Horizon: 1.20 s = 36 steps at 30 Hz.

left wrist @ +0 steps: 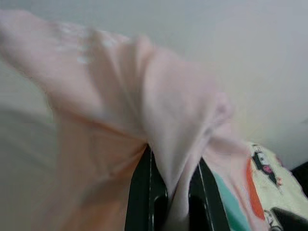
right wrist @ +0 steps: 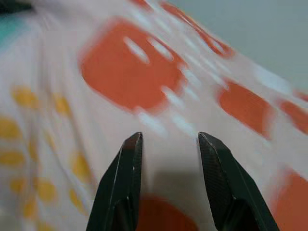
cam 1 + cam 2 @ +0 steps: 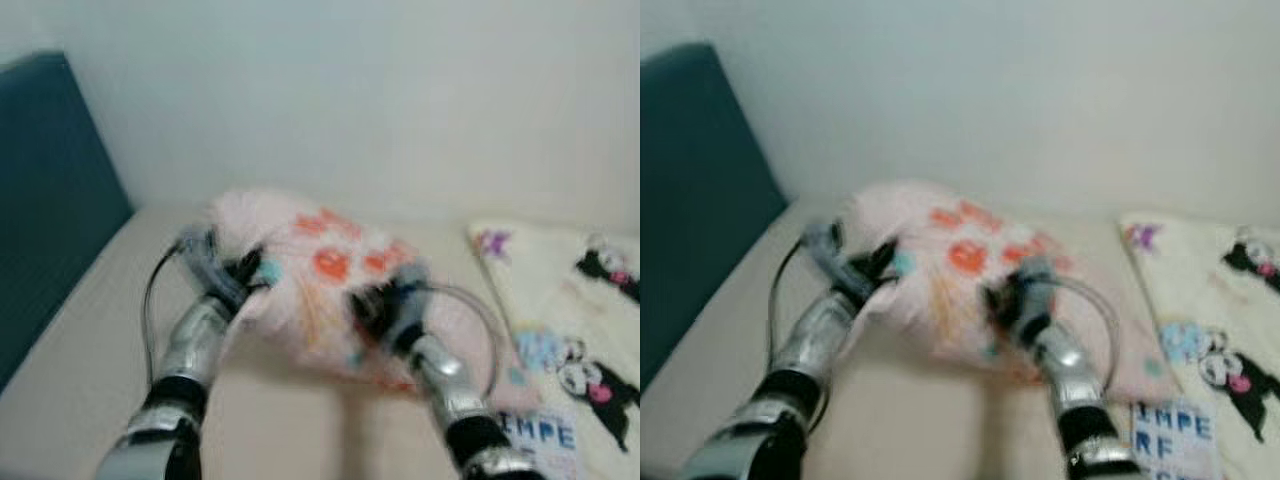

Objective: Clean up the room

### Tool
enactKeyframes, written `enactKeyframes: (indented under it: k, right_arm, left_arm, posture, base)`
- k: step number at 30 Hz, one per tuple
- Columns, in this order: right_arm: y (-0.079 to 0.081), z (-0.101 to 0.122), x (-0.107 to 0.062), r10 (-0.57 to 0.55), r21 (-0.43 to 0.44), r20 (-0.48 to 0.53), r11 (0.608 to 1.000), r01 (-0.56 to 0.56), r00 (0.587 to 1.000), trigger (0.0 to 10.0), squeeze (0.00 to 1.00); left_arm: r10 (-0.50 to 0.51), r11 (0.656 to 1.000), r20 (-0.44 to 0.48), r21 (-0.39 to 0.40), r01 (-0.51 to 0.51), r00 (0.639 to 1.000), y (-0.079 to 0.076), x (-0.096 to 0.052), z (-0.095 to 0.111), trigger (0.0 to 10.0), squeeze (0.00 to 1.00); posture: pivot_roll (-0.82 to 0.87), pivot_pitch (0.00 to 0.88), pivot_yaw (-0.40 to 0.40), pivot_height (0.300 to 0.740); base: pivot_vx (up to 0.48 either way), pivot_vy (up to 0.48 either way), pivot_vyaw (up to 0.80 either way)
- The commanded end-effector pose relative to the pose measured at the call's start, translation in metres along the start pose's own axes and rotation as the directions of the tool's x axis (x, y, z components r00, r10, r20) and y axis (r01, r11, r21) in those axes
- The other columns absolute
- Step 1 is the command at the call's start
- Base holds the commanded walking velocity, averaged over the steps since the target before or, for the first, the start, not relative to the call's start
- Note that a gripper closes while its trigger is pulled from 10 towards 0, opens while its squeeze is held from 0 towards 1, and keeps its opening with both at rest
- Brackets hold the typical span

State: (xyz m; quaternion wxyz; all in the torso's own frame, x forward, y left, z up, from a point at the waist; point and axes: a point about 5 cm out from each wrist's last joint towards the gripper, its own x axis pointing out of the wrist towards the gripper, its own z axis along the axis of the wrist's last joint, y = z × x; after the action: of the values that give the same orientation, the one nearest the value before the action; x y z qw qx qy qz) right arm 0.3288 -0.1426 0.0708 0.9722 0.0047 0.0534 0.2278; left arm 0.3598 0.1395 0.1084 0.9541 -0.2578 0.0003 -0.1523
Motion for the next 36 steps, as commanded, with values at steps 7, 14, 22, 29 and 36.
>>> enactKeyframes:
  k: [7, 14, 22, 29, 36]
  right_arm:
    - [-0.010, -0.018, -0.013, -0.060, 0.005, -0.075, 0.998, 0.061, 0.995, 10.0, 0.00]
    - [-0.011, -0.019, -0.013, -0.068, 0.001, -0.079, 0.998, 0.068, 0.995, 10.0, 0.00]
    - [-0.012, -0.018, -0.013, -0.075, -0.003, -0.072, 0.997, 0.075, 0.995, 10.0, 0.00]
    - [-0.008, -0.017, -0.012, -0.038, -0.022, -0.069, 0.999, 0.036, 0.997, 10.0, 0.00]
    - [-0.001, -0.019, -0.011, 0.017, -0.037, -0.075, 0.999, -0.019, 0.997, 10.0, 0.00]
  left_arm:
    - [-0.001, 1.000, 0.000, 0.003, 0.001, 1.000, -0.004, 0.003, 0.000, 10.0, 0.00]
    - [-0.004, 1.000, -0.016, 0.015, 0.004, 1.000, -0.005, 0.003, -0.003, 10.0, 0.00]
    - [0.001, 1.000, -0.026, 0.031, 0.000, 1.000, -0.006, 0.003, -0.004, 10.0, 0.00]
    - [0.001, 0.999, -0.026, 0.039, 0.000, 1.000, -0.006, 0.003, -0.004, 10.0, 0.00]
    - [0.007, 0.998, -0.033, 0.060, -0.005, 0.999, -0.006, 0.003, -0.006, 10.0, 0.00]
  posture:
    - [-0.06, 0.017, -0.001, 0.740]
    - [-0.06, 0.017, -0.003, 0.740]
    - [-0.06, 0.014, -0.004, 0.740]
    - [-0.06, 0.013, -0.004, 0.740]
    - [-0.06, 0.013, -0.005, 0.740]
  base:
    - [0.000, 0.000, 0.00]
    - [0.000, 0.000, 0.00]
    - [0.000, 0.000, 0.00]
    - [0.000, 0.000, 0.00]
    - [0.000, 0.000, 0.80]
